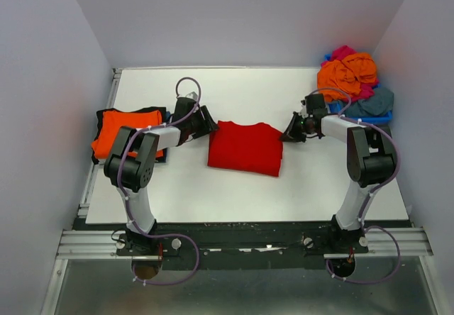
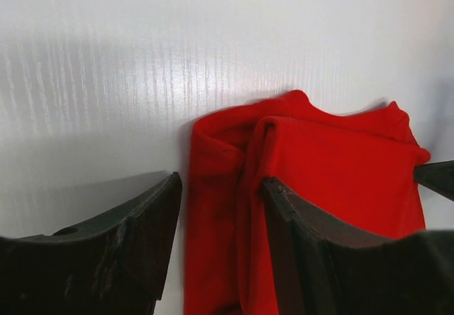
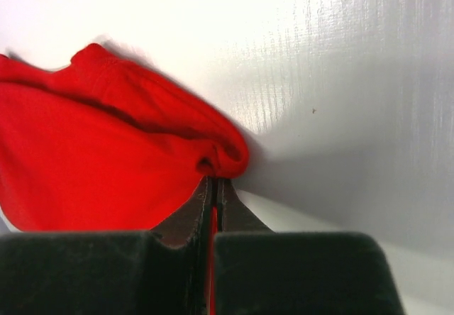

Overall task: Fold and stack the t-shirts
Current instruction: Put the neatly folded tshirt into the corner of the board with both arms

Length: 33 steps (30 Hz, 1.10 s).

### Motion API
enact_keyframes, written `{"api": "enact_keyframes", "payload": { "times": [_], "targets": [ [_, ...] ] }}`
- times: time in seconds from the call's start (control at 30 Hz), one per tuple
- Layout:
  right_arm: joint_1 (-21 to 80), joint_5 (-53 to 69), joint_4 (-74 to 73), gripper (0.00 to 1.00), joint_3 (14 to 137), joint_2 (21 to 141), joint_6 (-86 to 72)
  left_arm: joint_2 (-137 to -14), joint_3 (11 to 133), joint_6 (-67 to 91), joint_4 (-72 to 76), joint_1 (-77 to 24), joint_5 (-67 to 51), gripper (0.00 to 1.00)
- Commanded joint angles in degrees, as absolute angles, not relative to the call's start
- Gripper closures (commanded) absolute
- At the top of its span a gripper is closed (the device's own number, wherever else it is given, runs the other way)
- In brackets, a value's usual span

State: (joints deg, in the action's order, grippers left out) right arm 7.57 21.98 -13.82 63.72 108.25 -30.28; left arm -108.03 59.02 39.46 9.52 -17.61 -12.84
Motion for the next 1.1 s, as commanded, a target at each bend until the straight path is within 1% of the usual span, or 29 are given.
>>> {"api": "enact_keyframes", "payload": {
  "times": [0.0, 0.03, 0.07, 0.1, 0.4, 0.5, 0.6, 0.73, 0.83, 0.9, 0.93, 0.97, 1.0, 1.07],
  "targets": [
    [8.0, 18.1, -15.9, 0.95, 65.4, 109.9, -29.3, -106.0, 54.8, 39.5, 12.6, -15.9, -16.3, 0.3],
    [8.0, 18.2, -15.9, 0.95, 65.4, 110.0, -29.1, -104.8, 53.6, 39.7, 13.9, -15.8, -17.0, 0.27],
    [8.0, 18.4, -15.9, 0.99, 65.5, 110.0, -29.0, -103.9, 52.9, 39.8, 14.8, -15.8, -17.3, 0.24],
    [8.0, 18.5, -15.9, 0.99, 65.6, 110.2, -29.1, -103.1, 52.4, 40.2, 15.3, -15.8, -17.7, 0.22],
    [8.1, 20.0, -15.7, 0.99, 66.0, 110.1, -29.1, -107.8, 54.0, 42.7, 17.9, -15.8, -23.2, 0.21],
    [8.1, 20.0, -15.6, 0.99, 66.0, 110.0, -29.1, -109.5, 55.8, 42.7, 16.1, -15.9, -22.9, 0.22],
    [8.2, 20.3, -15.6, 0.99, 66.1, 110.0, -29.2, -111.4, 58.3, 42.5, 12.5, -15.9, -21.2, 0.26],
    [9.0, 19.5, -16.6, 0.99, 67.4, 110.3, -27.9, -114.7, 61.5, 42.5, 9.9, -15.9, -20.1, 0.35],
    [10.1, 17.4, -19.1, 0.99, 69.5, 110.9, -27.2, -116.4, 63.1, 42.6, 9.4, -15.9, -20.0, 0.55],
    [10.6, 17.1, -19.1, 0.99, 70.0, 111.0, -27.1, -116.5, 62.8, 42.6, 11.0, -15.9, -19.9, 0.72],
    [10.9, 16.8, -19.1, 0.99, 70.2, 111.1, -27.1, -116.4, 62.9, 42.2, 11.6, -15.9, -19.8, 0.77],
    [11.2, 16.6, -19.1, 0.99, 70.5, 110.9, -27.1, -116.2, 63.4, 41.4, 11.7, -15.9, -19.7, 0.9],
    [11.5, 16.4, -18.7, 0.99, 70.6, 110.3, -27.0, -116.0, 64.0, 40.1, 10.6, -15.9, -18.8, 1.0],
    [12.5, 15.8, -17.3, 0.99, 69.8, 108.4, -26.6, -114.2, 64.0, 38.2, 8.8, -15.9, -16.6, 1.0]
  ]
}}
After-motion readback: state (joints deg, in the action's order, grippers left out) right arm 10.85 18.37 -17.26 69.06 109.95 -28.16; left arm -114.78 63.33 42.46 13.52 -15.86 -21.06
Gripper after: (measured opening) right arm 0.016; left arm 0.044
